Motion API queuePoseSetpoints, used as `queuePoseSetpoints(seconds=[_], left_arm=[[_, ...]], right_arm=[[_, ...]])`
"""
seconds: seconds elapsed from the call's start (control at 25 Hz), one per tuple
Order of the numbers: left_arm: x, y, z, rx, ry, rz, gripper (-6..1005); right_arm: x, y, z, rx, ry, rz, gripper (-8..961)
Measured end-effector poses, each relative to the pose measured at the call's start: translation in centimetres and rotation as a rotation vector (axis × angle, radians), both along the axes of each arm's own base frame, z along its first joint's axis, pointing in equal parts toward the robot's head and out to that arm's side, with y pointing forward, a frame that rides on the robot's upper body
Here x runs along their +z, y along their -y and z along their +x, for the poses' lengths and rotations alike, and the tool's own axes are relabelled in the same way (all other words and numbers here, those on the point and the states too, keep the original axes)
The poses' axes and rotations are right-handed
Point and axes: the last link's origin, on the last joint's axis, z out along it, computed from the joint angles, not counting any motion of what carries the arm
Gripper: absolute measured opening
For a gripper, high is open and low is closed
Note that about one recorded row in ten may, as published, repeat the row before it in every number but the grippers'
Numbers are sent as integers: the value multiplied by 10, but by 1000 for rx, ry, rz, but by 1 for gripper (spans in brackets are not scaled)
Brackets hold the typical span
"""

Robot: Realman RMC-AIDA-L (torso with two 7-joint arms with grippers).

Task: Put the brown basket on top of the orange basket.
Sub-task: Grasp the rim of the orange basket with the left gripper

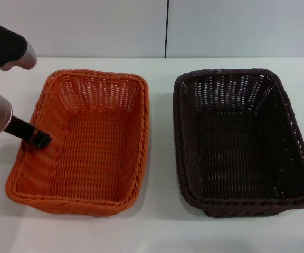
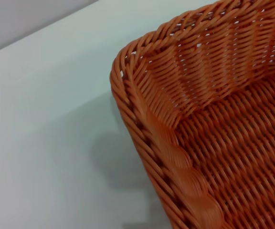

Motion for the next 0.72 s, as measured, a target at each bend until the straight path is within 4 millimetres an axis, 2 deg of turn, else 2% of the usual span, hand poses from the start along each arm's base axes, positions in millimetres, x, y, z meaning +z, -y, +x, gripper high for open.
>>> queuePoseSetpoints(seconds=[0.2,0.72], left_arm=[[0,2,0,-6,-11,-19,329],[1,2,5,-37,-28,-38,327]], right_arm=[[0,0,0,-2,-1,-2,812],[0,1,1,-3,-1,0,813]])
